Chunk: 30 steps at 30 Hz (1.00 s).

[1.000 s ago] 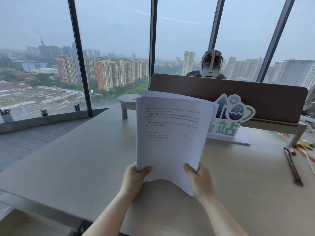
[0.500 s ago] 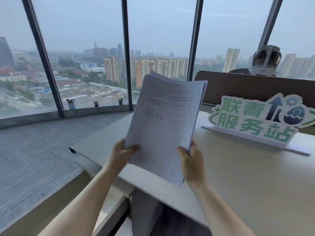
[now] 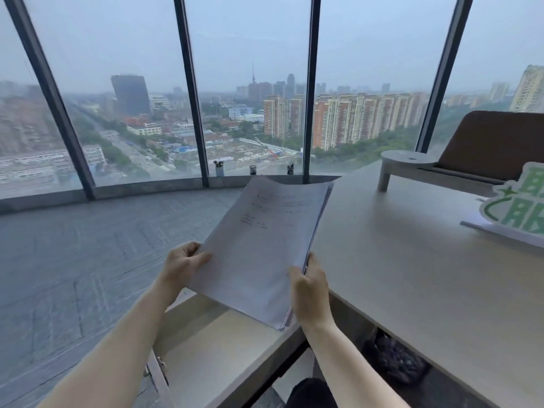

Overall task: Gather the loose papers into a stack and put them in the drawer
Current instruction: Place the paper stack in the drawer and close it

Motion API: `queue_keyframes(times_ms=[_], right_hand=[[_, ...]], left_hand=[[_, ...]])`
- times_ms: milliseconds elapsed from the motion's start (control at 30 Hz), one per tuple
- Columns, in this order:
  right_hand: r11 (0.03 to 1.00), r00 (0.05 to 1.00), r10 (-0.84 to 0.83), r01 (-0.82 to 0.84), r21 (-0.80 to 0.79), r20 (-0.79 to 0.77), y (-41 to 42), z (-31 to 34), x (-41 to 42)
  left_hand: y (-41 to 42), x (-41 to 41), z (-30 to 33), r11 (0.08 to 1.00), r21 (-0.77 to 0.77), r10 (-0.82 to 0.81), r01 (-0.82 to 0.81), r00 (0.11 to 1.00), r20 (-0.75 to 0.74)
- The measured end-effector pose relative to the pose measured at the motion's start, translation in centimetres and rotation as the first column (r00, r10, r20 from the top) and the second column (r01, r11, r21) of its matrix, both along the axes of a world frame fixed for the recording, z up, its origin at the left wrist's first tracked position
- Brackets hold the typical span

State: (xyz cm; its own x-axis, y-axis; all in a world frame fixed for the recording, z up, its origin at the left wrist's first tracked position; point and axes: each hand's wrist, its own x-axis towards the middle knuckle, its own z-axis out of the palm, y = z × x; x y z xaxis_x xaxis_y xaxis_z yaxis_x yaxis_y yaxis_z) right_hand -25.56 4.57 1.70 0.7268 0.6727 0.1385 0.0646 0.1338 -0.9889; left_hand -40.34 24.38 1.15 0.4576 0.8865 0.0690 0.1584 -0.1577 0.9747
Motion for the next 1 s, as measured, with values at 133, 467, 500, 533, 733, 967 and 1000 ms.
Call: queue_keyframes(times_ms=[133,467,500,533,733,967,1000], right_hand=[[0.998,0.998,0.039,-0.041,-0.044,-0.056,2.0,-2.2,-3.2],[0.972,0.960,0.153,-0.190,-0.142,-0.233,2.6,-7.0,-9.5],[0.966,0.957,0.156,-0.199,-0.167,-0.243,2.5,-7.4,-10.0],[0.959,0.954,0.158,-0.210,-0.189,-0.256,2.4,-7.8,-10.5],[0.893,0.913,0.099,-0.257,-0.369,-0.395,2.9,-11.1,-12.4],[0.815,0.857,-0.075,-0.241,-0.526,-0.510,4.2,-12.6,-11.8],[0.818,0.847,-0.085,-0.241,-0.522,-0.524,4.3,-12.5,-11.4]], left_hand=[[1.6,-4.0,-1.3,0.999,-0.013,0.030,-0.032,0.995,-0.096],[2.9,-9.9,-3.9,0.995,-0.065,0.050,-0.073,0.952,-0.301],[3.0,-10.3,-4.2,0.995,-0.065,0.049,-0.074,0.943,-0.328],[3.1,-10.6,-4.4,0.995,-0.067,0.044,-0.072,0.933,-0.358],[3.8,-10.8,-6.7,0.995,-0.076,0.020,-0.066,0.869,-0.494],[4.4,-6.9,-8.8,1.000,0.004,-0.012,0.019,0.777,-0.629],[4.6,-6.2,-9.1,0.999,0.023,-0.009,0.032,0.764,-0.645]])
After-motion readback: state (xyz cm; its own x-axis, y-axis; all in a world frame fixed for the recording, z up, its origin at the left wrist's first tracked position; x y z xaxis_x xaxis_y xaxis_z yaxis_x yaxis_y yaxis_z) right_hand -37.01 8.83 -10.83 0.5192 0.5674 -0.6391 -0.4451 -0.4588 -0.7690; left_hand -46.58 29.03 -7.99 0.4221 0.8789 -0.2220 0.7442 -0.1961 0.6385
